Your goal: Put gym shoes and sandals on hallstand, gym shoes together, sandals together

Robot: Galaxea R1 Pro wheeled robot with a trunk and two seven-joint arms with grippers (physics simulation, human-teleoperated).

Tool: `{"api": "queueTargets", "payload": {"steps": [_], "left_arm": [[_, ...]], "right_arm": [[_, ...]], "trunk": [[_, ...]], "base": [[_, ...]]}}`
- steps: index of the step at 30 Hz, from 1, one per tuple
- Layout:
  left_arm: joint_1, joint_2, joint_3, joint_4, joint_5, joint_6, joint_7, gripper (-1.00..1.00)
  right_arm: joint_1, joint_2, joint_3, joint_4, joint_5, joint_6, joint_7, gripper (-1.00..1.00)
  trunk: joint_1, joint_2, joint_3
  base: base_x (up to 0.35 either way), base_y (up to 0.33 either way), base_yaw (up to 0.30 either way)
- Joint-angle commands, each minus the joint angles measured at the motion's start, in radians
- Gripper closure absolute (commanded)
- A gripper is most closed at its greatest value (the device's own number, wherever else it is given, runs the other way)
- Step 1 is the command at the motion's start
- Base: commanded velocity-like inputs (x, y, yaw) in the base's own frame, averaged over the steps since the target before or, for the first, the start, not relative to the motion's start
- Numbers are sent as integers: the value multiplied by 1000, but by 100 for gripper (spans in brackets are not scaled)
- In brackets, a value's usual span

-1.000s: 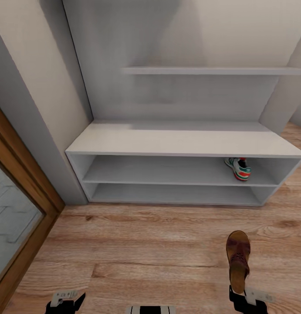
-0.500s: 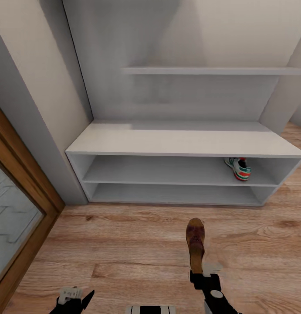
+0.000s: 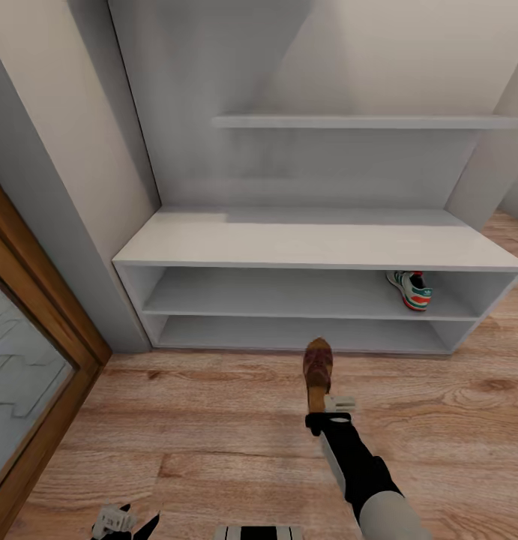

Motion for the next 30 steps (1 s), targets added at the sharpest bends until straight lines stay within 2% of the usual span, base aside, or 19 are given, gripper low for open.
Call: {"api": "queueTargets", "payload": {"steps": [1, 4, 11, 19, 26, 30], "left_arm": [[10, 1, 7, 2, 0, -35, -9, -100], [22, 1, 6, 4, -1, -77, -9, -100], [26, -1, 5, 7, -2, -93, -10, -100], [26, -3, 5, 7, -3, -91, -8, -100], [26, -3, 6, 5, -3, -85, -4, -100], [26, -4, 6, 5, -3, -82, -3, -100]], "right_arm": [[-36, 1, -4, -3, 4, 26, -32, 100], [-95, 1, -1, -8, 3, 41, -82, 100], [-156, 1, 32, -16, -2, 46, -98, 100], [-167, 1, 59, -19, -2, 44, -94, 100], [-168, 1, 63, -18, -2, 44, -93, 100], [-168, 1, 61, -20, -3, 44, -93, 100]], "trunk": [[0, 0, -1], [0, 0, -1], [0, 0, -1], [0, 0, -1], [0, 0, -1], [0, 0, -1]], "base": [[0, 0, 0], [0, 0, 0], [0, 0, 0], [0, 0, 0], [0, 6, 0], [0, 160, 0]]}}
